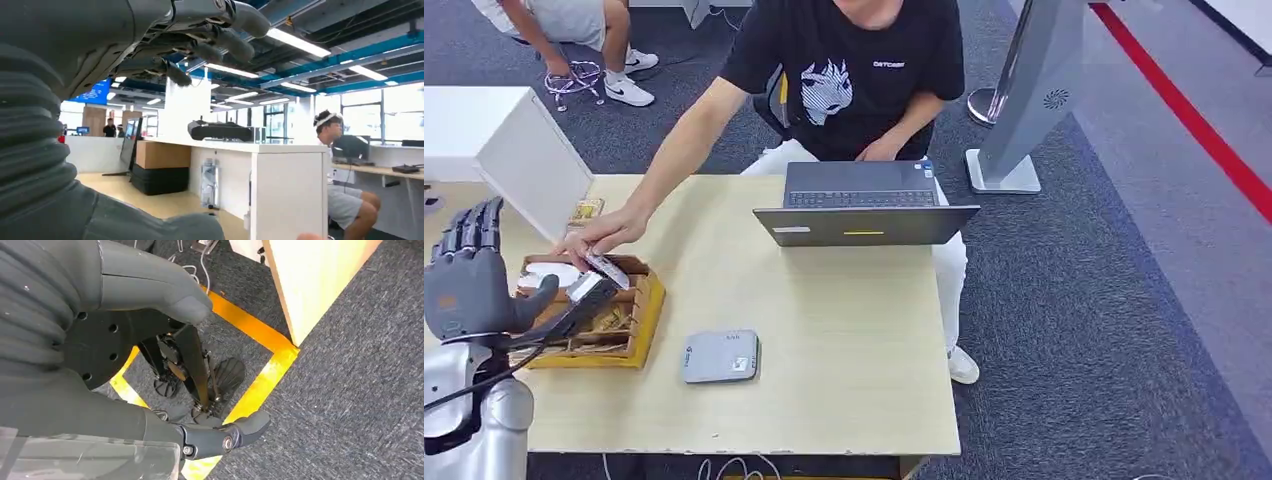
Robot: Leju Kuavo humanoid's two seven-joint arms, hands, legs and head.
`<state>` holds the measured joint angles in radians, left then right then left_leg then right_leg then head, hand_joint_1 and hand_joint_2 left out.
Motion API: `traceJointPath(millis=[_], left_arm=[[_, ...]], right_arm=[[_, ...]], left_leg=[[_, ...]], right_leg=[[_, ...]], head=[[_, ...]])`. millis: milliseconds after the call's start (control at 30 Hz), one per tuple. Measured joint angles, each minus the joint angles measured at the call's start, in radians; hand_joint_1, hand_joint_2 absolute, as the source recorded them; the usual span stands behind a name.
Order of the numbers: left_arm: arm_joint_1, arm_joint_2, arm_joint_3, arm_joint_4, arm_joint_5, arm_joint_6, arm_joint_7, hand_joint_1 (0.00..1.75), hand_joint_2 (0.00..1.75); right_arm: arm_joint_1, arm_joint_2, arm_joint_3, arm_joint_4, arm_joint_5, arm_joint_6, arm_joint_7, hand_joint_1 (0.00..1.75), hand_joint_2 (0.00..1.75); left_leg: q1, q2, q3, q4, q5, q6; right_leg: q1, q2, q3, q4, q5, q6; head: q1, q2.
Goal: Pass the card to the sensor for recognition and then transmit it.
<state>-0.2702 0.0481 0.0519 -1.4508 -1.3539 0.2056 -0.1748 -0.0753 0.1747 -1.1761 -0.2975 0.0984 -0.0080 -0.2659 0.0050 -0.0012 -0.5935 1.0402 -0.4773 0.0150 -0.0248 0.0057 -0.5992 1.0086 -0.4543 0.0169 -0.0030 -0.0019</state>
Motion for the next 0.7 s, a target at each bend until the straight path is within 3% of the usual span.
traceJointPath(millis=[233,400,567,700], left_arm=[[0.207,0.018,-0.061,-0.123,-0.011,-0.068,-0.072,0.00,1.75],[0.374,0.064,-0.170,-0.170,-0.032,-0.031,-0.052,0.00,1.75],[0.433,0.095,-0.237,-0.186,-0.031,-0.012,-0.017,0.00,1.75],[0.443,0.106,-0.244,-0.192,-0.024,-0.007,-0.007,0.00,1.75]], right_arm=[[0.000,0.000,-0.034,0.003,-0.040,-0.024,0.000,0.00,1.75],[0.000,0.000,-0.056,0.003,-0.045,-0.034,0.000,0.00,1.75],[-0.002,0.000,-0.064,0.004,-0.042,-0.034,-0.002,0.00,1.75],[-0.003,0.000,-0.069,0.004,-0.037,-0.033,-0.005,0.00,1.75]], left_leg=[[0.000,0.001,0.000,0.000,-0.002,0.000],[0.000,0.001,0.000,0.000,-0.004,0.001],[0.000,0.001,0.000,0.000,-0.004,0.001],[0.000,0.001,0.000,0.000,-0.003,0.000]], right_leg=[[0.000,0.001,-0.001,0.000,-0.002,0.000],[0.000,0.001,-0.001,-0.001,-0.003,0.001],[0.000,0.000,-0.001,-0.001,-0.003,0.001],[0.000,0.000,0.000,-0.001,-0.002,0.001]], head=[[0.000,0.000],[0.000,0.000],[0.000,0.000],[0.000,0.000]])
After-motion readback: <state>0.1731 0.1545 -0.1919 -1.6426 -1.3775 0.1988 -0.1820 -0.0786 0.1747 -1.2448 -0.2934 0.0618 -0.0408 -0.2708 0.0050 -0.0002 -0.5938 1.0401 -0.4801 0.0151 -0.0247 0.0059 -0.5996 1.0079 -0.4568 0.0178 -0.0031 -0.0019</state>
